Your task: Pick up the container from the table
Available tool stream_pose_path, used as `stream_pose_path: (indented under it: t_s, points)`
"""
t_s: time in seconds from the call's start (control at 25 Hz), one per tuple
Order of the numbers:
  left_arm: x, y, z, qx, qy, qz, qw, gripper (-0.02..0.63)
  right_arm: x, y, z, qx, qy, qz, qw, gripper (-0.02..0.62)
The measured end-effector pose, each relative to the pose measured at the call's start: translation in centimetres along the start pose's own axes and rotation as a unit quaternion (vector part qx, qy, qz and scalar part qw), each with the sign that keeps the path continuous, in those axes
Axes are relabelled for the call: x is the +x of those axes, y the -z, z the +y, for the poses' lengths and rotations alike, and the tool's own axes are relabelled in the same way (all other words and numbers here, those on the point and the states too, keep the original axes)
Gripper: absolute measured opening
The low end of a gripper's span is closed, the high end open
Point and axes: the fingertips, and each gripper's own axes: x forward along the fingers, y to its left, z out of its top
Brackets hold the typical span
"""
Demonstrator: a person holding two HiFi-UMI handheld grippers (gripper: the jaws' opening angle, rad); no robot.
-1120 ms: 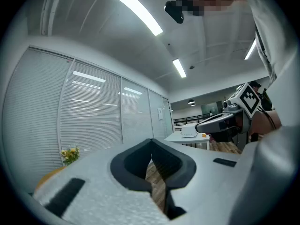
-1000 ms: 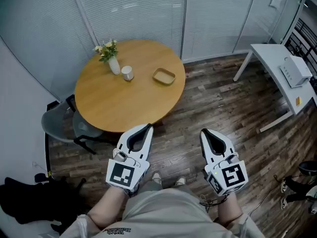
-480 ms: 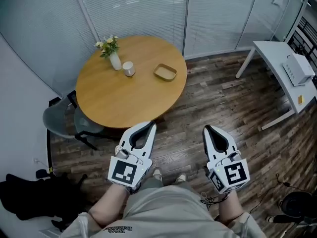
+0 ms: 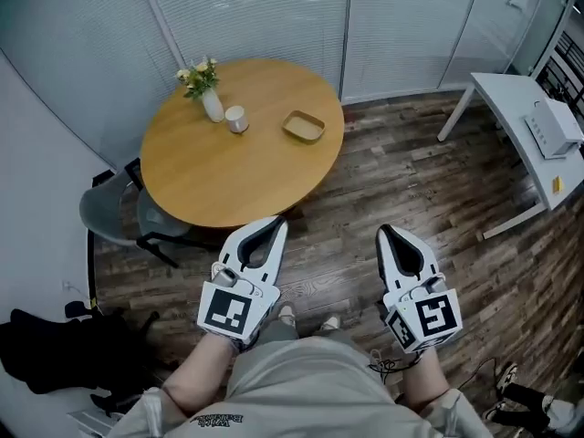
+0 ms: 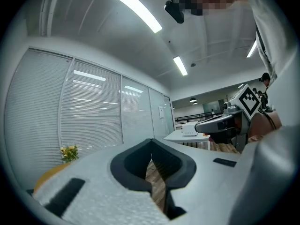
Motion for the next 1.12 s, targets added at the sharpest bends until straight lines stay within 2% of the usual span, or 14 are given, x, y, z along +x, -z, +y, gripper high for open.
stream_pose_path:
  t_s: [0.68, 0.96, 1.12]
  points:
    - [3.0, -0.5, -5.2, 0.009, -0.027, 0.004, 0.9996, 0.02, -3.5, 0.7, -5.8, 0.003, -0.016, -0.004, 1.0, 0.032]
    - [3.3, 0.0, -5.5, 0.019, -0.04, 0.018, 0.9989, 0.02, -3.7, 1.6, -6.6, 0.005, -0.026, 0.004, 1.0, 0.032]
    - [3.8, 0.1, -5.7, 0.006, -0.033, 0.01, 0.9994, 0.02, -3.2, 1.6, -7.0, 0.004, -0.027, 0.004, 1.0, 0.032]
